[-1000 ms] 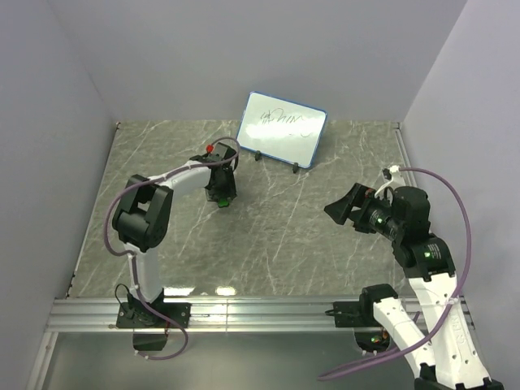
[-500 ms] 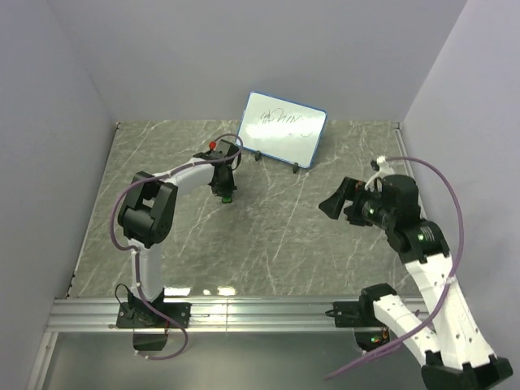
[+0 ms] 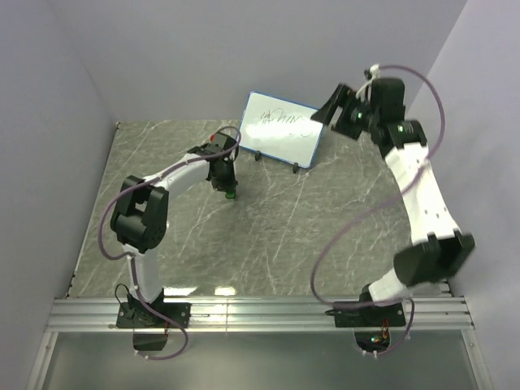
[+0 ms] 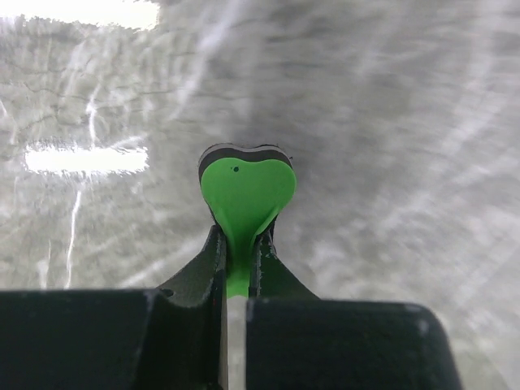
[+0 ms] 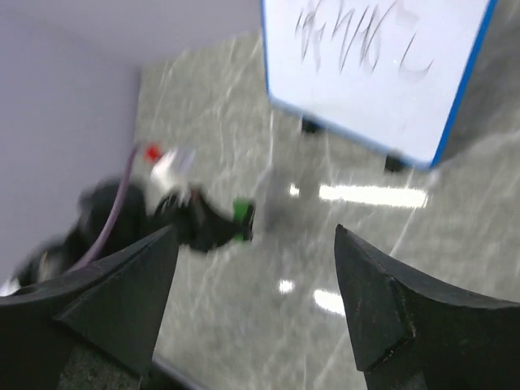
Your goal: Erase the whiteboard
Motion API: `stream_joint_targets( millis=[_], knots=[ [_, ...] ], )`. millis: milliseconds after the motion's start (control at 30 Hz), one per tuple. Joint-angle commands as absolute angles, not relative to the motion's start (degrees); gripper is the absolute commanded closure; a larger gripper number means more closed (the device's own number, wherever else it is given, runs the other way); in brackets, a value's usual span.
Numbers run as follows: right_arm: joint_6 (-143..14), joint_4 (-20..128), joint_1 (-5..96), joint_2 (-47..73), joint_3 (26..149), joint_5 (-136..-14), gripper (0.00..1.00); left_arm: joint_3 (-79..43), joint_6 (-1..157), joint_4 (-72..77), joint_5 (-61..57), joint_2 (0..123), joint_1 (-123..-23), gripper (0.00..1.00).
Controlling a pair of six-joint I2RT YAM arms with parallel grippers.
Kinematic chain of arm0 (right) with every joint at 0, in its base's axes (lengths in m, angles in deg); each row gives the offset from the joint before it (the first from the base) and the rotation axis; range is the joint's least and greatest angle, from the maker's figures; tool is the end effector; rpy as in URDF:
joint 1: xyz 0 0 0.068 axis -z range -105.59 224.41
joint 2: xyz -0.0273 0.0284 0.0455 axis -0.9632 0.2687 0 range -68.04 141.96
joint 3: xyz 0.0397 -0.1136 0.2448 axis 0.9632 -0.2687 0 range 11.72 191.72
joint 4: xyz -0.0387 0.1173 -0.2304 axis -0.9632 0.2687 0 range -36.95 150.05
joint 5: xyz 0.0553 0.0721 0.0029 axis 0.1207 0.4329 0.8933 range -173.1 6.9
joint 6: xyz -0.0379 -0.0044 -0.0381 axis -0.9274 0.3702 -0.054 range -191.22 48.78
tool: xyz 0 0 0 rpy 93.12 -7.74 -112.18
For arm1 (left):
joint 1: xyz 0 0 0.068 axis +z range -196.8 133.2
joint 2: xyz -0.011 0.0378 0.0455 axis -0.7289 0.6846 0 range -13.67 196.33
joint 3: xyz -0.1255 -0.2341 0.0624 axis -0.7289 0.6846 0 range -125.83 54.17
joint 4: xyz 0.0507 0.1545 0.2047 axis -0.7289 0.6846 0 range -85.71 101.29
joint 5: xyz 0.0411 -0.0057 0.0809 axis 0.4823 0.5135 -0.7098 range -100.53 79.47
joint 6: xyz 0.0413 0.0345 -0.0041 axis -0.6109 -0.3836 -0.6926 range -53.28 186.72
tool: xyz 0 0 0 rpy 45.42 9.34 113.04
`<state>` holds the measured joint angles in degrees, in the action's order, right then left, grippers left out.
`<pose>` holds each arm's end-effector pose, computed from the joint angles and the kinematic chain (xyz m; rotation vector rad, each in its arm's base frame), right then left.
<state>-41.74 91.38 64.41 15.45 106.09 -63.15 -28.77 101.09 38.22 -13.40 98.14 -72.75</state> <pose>0.3077 0.0667 0.4314 0.1338 2.1066 0.7781 0.3710 -0.1785 0.1954 -0.2139 2.6854 -0.2689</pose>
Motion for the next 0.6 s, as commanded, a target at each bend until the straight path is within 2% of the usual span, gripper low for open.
stream_joint_targets(
  millis=[0, 133, 233, 567],
  knots=[
    [-38.7, 88.3, 70.5, 25.5, 118.0, -60.0, 0.17, -32.8, 98.2, 40.1, -9.0, 91.5, -72.6, 1.0],
    [-39.7, 89.8, 75.7, 39.6, 128.9, -58.7, 0.19, -34.5, 96.0, 42.1, -8.1, 89.0, -72.6, 1.0],
    [-39.4, 87.1, 78.1, 45.9, 131.6, -53.6, 0.25, -35.0, 94.2, 43.6, -8.2, 87.4, -72.6, 1.0],
    [-33.0, 65.6, 79.1, 52.7, 121.9, -42.4, 0.25, -33.7, 88.7, 43.6, -10.4, 85.0, -72.3, 1.0]
  ],
)
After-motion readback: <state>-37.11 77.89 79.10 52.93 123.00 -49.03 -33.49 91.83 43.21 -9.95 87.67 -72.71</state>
